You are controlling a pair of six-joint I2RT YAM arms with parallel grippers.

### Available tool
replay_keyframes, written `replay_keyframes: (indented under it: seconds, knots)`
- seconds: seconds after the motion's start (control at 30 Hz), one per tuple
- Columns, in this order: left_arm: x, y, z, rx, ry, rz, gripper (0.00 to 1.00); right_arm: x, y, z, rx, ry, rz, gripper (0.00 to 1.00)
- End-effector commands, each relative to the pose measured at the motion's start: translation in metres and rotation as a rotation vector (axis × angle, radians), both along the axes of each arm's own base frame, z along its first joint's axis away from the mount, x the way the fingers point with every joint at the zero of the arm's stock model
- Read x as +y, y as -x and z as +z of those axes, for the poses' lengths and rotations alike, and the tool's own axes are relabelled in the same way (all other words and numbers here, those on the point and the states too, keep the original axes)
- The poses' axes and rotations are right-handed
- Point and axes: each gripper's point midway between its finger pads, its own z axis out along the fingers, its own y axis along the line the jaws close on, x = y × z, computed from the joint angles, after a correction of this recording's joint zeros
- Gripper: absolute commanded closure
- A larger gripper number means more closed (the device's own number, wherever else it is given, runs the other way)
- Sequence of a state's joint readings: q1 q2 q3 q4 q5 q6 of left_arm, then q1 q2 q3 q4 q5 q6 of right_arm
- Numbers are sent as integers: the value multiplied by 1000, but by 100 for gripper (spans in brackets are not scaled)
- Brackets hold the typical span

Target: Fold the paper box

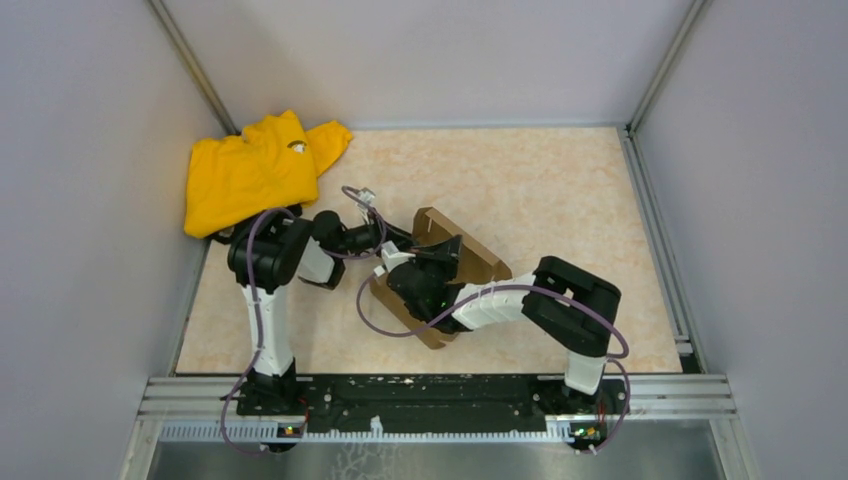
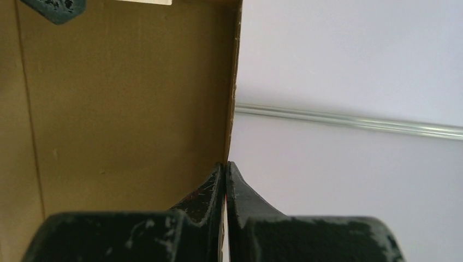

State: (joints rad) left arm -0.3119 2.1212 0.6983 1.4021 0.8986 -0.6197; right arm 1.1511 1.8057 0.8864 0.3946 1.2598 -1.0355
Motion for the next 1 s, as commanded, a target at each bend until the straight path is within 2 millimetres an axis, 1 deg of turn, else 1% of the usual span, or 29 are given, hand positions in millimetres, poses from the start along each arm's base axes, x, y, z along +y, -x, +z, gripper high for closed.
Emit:
replay_keyframes:
  seconds: [0.0,0.13,0.23,0.37,0.47,0.57,0.73,0.97]
  knots:
    - [1,7,28,-92,14,-48,31,10,4,13,16,-133,36,100]
    - [7,8,30,-87,39,-58,30,9,4,13,18,-135,38,100]
    - [20,5,28,-65,76,-33,30,9,4,15,23,-148,39,100]
    - [35,2,37,-53,143,-6,30,5,5,15,31,-164,37,100]
    - [43,-2,39,-50,156,27,32,2,5,15,31,-168,36,100]
    - [44,-9,37,-37,141,55,36,0,6,15,31,-170,35,100]
    - [46,-20,27,-23,111,102,43,0,6,14,35,-170,39,100]
    - [36,-22,22,-40,100,84,43,1,6,14,35,-165,42,100]
